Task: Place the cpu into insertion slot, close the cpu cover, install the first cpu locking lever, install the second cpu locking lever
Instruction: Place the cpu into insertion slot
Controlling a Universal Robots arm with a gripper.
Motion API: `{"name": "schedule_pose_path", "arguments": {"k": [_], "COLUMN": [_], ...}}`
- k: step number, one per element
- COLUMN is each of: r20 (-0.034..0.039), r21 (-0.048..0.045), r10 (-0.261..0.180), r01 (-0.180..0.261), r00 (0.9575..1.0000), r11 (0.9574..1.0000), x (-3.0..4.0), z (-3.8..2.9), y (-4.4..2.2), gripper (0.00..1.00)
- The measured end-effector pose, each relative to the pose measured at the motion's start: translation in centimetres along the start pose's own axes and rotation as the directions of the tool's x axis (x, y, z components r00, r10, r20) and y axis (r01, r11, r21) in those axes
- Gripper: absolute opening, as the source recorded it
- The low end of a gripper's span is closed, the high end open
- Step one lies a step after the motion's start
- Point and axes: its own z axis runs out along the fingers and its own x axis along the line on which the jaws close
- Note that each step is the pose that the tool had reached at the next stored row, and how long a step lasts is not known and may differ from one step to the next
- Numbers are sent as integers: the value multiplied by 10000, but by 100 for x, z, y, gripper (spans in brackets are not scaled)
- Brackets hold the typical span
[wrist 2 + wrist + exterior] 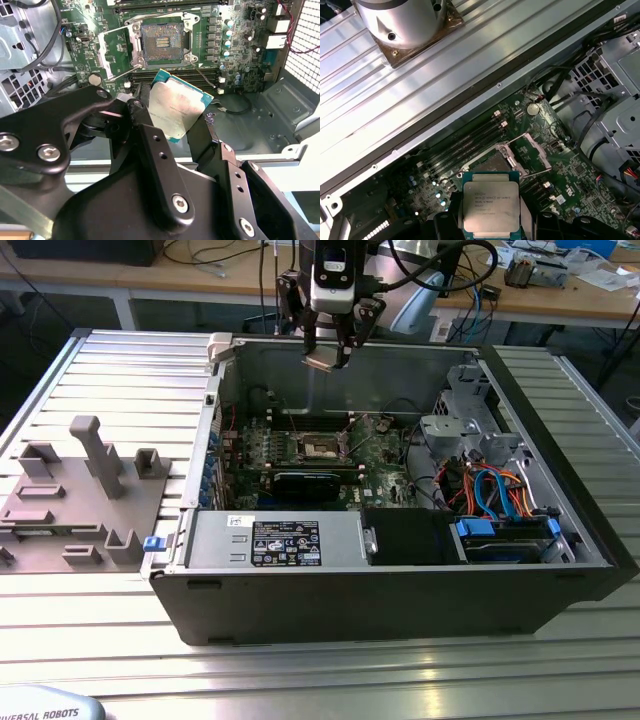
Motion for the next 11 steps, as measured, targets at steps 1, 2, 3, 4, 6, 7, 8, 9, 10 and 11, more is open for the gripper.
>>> {"name": "schedule_pose_path", "arguments": {"k": [1,2,3,4,6,7,8,9,10,11], "r20": [1,2,3,4,6,6,8,8,10,10], "r21": [0,0,-1,-1,-1,-1,-1,-2,-2,-2], "r10": [14,22,33,45,64,71,86,95,107,116], "r01": [-14,-22,-33,-45,-64,-71,-86,-95,-107,-116], "r00": [10000,10000,10000,10000,10000,10000,10000,10000,9999,9999], "r11": [10000,10000,10000,10000,10000,10000,10000,10000,9999,9999], "x": [0,0,0,0,0,0,0,0,0,0], "z": [0,0,0,0,0,0,0,0,0,0], "y": [0,0,0,0,0,0,0,0,0,0], "gripper": [54,54,54,54,54,54,54,54,54,54]}}
